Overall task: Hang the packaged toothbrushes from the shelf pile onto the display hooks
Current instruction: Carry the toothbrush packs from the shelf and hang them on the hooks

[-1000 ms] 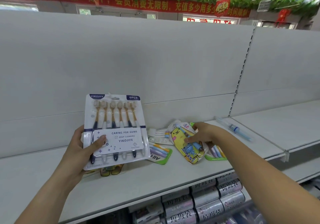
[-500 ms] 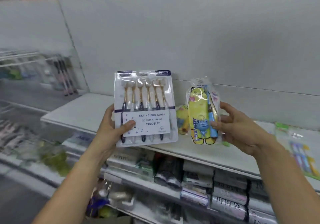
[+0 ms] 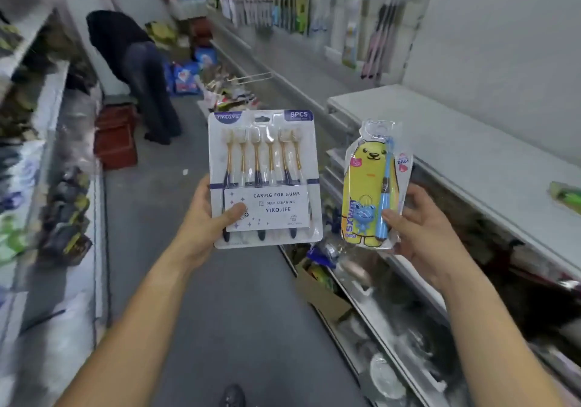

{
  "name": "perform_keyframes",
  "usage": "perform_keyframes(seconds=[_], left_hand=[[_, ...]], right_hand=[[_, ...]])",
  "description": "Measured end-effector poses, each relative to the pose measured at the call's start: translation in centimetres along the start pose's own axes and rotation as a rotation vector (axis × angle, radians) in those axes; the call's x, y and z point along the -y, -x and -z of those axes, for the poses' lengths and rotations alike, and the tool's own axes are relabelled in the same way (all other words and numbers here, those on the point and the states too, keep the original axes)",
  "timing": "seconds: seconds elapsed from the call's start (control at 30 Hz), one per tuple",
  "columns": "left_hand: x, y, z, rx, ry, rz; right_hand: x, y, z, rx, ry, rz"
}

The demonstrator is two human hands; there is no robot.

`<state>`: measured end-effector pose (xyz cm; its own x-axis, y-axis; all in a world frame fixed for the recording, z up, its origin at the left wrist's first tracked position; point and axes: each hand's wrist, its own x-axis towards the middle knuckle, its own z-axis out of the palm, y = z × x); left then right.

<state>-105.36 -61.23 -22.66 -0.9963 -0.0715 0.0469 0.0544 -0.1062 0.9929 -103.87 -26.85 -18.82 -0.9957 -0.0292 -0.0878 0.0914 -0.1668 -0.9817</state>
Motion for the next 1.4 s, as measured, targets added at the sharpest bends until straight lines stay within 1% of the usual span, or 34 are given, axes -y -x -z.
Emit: perform_keyframes(seconds=[0.1,0.27,0.4,0.53,0.67,0.83,0.93,1.03,1.17,1.4], left_hand=[[1.8,1.4,6.6,-0.071,-0.027,0.033],[4.4,1.1,16.6,-0.18,-0.015,0.095],[5.6,-0.9,22.7,-0.263,0.001,0.124],[6.2,-4.0,26.9,-0.302,0.014,0.141],[6.6,-7.4,29.9,-0.304,0.018,0.149],[7.9,-12.6,31.8,-0.325,0.068,0.161],[8.7,-16.4,32.7,-0.321,0.065,0.171],[9.2,-20.8,33.8,-0.361,0.08,0.17],[8.3,-26.6,35.0,-0.394,0.052,0.176],[5.7,-37.2,37.3,-0.436,0.035,0.107]], right_hand=[[-3.2,-3.2,-5.7,0.103,0.03,-0.049],[-7.4,-7.9,-14.6,0.213,0.04,-0.136],[-9.6,-11.6,-20.8,0.267,0.089,-0.17],[-10.8,-15.4,-25.8,0.294,0.14,-0.202],[-11.0,-19.4,-29.2,0.315,0.15,-0.205],[-11.8,-25.2,-31.2,0.322,0.179,-0.217],[-12.5,-29.7,-32.0,0.311,0.151,-0.226],[-12.5,-35.4,-33.2,0.334,0.103,-0.233],[-11.6,-42.6,-35.2,0.391,0.074,-0.239],[-10.1,-53.8,-39.9,0.447,0.106,-0.224]])
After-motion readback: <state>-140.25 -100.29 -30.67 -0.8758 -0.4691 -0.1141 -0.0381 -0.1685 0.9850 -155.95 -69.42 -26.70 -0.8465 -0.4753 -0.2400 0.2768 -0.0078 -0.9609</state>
